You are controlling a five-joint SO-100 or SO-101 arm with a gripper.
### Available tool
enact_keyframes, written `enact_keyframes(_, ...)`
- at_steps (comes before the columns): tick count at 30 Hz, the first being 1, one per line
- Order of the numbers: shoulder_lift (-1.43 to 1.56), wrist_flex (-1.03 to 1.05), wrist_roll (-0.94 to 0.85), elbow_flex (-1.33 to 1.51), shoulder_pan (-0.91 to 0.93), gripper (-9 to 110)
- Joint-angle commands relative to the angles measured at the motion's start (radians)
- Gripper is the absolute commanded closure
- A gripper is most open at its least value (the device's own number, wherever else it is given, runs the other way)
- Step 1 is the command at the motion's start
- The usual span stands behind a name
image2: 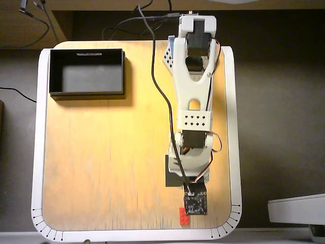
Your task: Grasp a lego block and put it in the bin.
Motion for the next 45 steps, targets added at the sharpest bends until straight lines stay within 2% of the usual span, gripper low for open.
enact_keyframes(1, -0.018, -0.087, -0.011, -0.193, -0.015, 85)
enact_keyframes(17, -0.183, -0.299, 0.06, -0.232, 0.018, 81)
enact_keyframes(27, -0.324, -0.299, 0.049, -0.379, 0.034, 80)
enact_keyframes(45, -0.367, -0.275, 0.006, -0.374, 0.052, 80)
